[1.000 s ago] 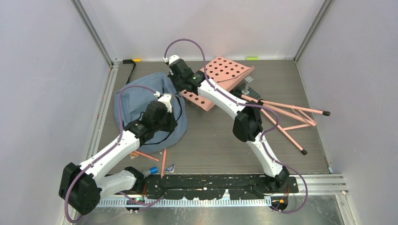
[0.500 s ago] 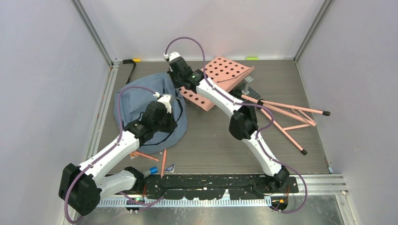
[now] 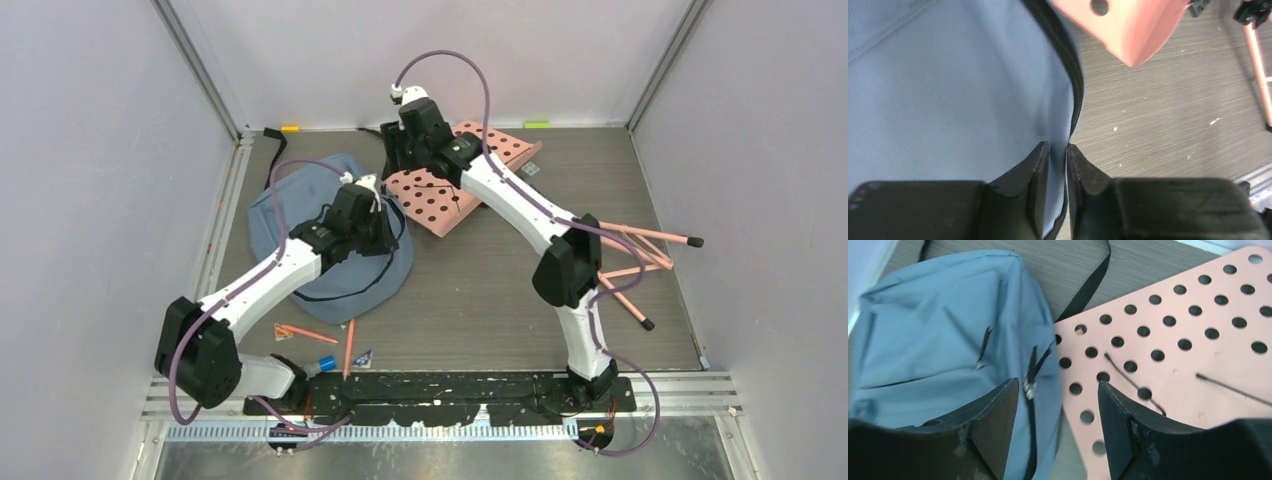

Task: Pack the student bag
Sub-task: Zip the student bag at the center of the board, then unzip the student bag at the center of the board.

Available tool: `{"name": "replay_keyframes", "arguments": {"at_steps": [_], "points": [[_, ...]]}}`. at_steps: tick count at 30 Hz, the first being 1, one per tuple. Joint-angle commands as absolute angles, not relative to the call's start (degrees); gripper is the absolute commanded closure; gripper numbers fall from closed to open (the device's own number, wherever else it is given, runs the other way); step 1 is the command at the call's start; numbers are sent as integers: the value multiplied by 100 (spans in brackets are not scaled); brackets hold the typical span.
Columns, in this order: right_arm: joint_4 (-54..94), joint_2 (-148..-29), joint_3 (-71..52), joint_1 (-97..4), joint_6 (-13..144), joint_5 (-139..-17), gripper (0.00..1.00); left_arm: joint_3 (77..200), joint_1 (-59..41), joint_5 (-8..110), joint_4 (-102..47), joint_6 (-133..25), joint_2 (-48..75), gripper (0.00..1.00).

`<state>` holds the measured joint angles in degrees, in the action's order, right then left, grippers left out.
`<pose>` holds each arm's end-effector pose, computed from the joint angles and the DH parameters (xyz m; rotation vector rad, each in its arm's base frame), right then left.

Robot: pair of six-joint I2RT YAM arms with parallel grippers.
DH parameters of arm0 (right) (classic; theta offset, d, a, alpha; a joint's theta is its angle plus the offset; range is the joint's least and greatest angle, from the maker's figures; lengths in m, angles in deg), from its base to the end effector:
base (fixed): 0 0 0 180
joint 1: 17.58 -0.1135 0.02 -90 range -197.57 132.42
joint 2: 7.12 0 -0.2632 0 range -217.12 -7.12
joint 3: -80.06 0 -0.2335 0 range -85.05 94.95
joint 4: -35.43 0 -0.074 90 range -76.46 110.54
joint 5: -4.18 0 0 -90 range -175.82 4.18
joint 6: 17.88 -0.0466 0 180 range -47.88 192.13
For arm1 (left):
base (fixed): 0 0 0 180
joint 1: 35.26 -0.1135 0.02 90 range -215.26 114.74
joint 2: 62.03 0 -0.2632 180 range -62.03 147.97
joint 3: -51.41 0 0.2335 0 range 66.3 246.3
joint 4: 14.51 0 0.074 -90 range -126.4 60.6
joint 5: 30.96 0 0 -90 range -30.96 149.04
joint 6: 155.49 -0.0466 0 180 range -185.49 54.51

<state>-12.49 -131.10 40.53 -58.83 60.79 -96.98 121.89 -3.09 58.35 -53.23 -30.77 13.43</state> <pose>0.3767 0.3184 0.3356 -0.4357 2.0815 0.3415 0.2314 -0.1462 0.2647 -0.0474 2.4103 -0.5802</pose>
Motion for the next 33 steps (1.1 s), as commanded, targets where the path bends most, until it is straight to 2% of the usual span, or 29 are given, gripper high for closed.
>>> {"name": "replay_keyframes", "arguments": {"at_steps": [1, 4, 8, 10, 14, 18, 23, 27, 33], "points": [[-1622, -12008, 3542, -5959, 5036, -9533, 34, 12899, -547, 5601, -5039, -3039, 1448, 65], [-1854, -11762, 3144, -5959, 4450, -9406, 32, 12918, -947, 5603, -5389, -3097, 1209, 40], [-2100, -11507, 2632, -5956, 3629, -9250, 32, 12657, -1720, 5674, -5827, -3186, 556, 23], [-2189, -11456, 2410, -5962, 3374, -9121, 31, 12506, -2136, 5635, -6062, -3333, 291, 17], [-2354, -11454, 2055, -6016, 3115, -8798, 30, 12337, -2765, 5681, -6540, -3683, -9, 15], [-2378, -11529, 1800, -6067, 2995, -8409, 30, 12300, -2875, 5602, -6493, -4258, -16, 14], [-2129, -11678, 1623, -6072, 2886, -7823, 32, 12735, -2875, 5060, -6413, -5512, 518, 19], [-2202, -11865, 1648, -6108, 2870, -7677, 32, 13149, -2873, 5527, -6483, -6134, 1062, 19], [-2694, -12108, 1832, -6212, 3007, -7849, 32, 13132, -2873, 5534, -6303, -6381, 1465, 18]]}}
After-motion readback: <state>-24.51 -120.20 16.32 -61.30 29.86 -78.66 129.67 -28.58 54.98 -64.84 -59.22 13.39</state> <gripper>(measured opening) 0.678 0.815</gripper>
